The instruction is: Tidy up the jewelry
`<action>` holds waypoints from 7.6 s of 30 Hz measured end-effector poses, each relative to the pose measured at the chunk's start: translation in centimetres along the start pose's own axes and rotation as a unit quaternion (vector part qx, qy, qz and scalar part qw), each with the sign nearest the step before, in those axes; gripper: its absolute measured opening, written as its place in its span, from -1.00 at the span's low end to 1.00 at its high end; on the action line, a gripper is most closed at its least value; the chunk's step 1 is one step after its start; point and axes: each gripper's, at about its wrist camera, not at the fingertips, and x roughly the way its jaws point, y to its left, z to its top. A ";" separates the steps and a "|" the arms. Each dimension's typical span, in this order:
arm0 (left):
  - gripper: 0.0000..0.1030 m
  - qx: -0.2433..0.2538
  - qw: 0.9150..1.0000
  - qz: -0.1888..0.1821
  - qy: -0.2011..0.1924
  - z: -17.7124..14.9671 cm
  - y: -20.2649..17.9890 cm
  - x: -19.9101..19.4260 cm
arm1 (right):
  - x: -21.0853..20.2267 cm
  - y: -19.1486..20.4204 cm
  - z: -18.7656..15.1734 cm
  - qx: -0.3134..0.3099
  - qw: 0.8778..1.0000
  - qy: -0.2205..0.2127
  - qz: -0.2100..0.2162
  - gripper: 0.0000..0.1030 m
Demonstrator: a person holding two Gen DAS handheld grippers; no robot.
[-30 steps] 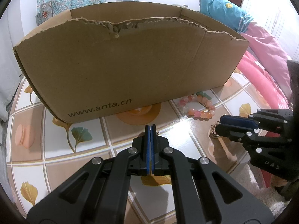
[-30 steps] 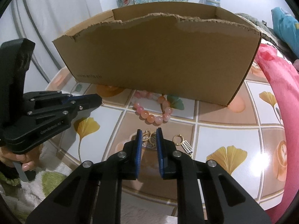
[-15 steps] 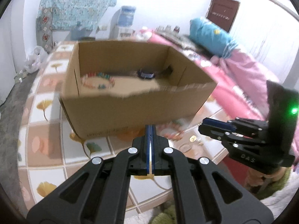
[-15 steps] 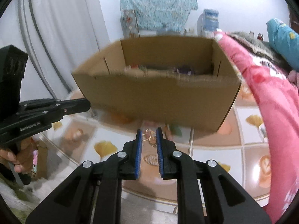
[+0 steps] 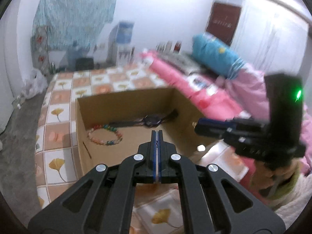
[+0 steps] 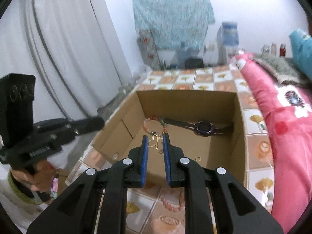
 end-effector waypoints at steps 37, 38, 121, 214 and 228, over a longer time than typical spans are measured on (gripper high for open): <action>0.04 -0.022 0.998 0.028 0.043 0.1 2.4 1.8 | 3.0 -3.3 4.5 0.049 0.997 0.060 -0.009 -0.65; 0.09 -0.018 0.999 0.023 0.034 -0.2 2.1 0.9 | 2.0 -3.2 4.3 0.045 0.998 0.051 -0.008 -0.65; 0.58 0.067 0.993 0.056 0.081 -17.9 -4.9 4.3 | 5.2 0.1 -14.9 0.116 0.985 0.125 0.024 -0.49; -0.78 0.133 0.987 0.014 0.084 -16.4 -7.3 6.8 | 1.8 -3.5 -16.0 -0.024 0.985 0.136 -0.105 -0.91; -0.78 0.129 0.989 0.016 0.068 -16.1 -7.0 5.5 | -0.9 -3.5 -14.1 0.003 0.992 0.085 -0.090 -0.91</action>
